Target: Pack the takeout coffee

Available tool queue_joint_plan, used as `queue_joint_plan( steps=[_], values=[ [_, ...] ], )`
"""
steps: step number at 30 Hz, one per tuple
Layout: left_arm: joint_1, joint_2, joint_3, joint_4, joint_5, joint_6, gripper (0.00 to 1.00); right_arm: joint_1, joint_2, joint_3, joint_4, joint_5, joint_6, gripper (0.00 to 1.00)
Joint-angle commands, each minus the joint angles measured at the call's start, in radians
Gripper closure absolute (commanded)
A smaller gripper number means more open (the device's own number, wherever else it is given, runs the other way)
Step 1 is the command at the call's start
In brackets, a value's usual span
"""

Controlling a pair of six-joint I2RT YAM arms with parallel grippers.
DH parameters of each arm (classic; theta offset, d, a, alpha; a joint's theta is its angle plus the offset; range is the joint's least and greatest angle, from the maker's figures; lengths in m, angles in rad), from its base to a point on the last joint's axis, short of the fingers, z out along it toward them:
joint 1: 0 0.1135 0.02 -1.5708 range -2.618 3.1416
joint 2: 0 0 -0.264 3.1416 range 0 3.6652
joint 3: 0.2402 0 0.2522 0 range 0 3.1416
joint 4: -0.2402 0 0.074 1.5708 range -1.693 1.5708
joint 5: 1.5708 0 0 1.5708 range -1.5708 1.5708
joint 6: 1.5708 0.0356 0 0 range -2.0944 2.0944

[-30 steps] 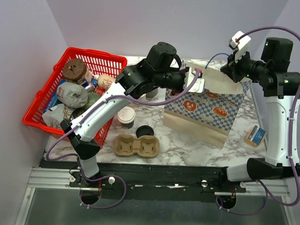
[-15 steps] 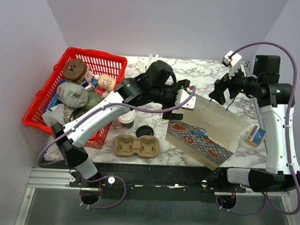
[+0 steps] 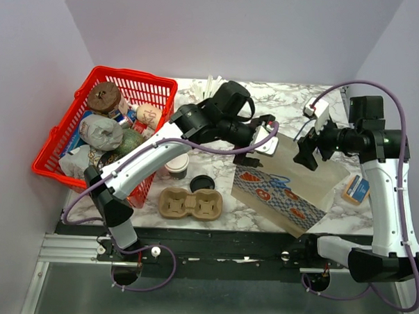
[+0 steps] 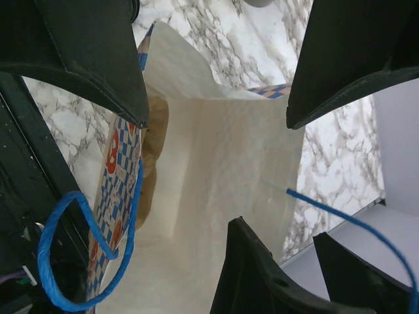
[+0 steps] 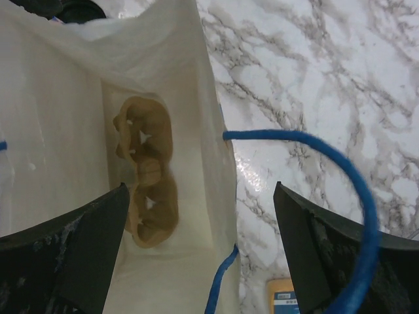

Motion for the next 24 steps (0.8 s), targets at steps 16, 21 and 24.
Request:
queue_joint_plan(
  steps=[16, 21, 24],
  values=[
    [-0.026, 0.152, 0.194, -0.419, 0.117, 0.334, 0.16, -0.005, 0.091, -0.036, 0.019, 0.002, 0.035, 0.69],
    [-0.032, 0.198, 0.206, -0.418, 0.079, 0.326, 0.26, -0.005, 0.117, -0.008, 0.033, -0.021, 0.049, 0.73],
    [-0.036, 0.212, 0.213, -0.407, 0.051, 0.328, 0.37, -0.005, 0.134, 0.019, 0.036, -0.030, 0.053, 0.73]
  ],
)
